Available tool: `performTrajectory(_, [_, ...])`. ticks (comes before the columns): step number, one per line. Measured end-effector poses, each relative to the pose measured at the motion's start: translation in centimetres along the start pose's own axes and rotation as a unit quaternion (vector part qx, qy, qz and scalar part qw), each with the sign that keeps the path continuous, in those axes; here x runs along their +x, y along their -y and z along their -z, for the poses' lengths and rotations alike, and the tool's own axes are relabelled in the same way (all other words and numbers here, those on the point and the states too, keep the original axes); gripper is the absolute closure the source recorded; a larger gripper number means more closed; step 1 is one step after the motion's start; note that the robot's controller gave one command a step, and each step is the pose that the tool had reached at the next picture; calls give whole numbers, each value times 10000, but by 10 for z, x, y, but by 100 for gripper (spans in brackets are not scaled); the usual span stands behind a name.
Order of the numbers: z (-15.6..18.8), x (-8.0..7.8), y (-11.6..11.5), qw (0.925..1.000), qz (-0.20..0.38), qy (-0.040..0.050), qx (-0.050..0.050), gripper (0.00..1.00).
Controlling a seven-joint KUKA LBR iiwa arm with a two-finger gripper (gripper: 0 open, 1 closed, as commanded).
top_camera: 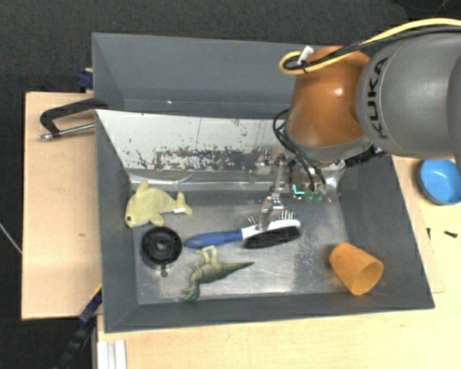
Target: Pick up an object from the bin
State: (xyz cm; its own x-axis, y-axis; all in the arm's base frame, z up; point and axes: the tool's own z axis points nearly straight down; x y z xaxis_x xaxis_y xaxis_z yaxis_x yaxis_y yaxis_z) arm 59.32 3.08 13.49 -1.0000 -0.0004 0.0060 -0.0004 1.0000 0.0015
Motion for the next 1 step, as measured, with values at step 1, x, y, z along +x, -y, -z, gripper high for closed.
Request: performTrajectory(1, [-60,46,-1,9992,-410,42,-7,0])
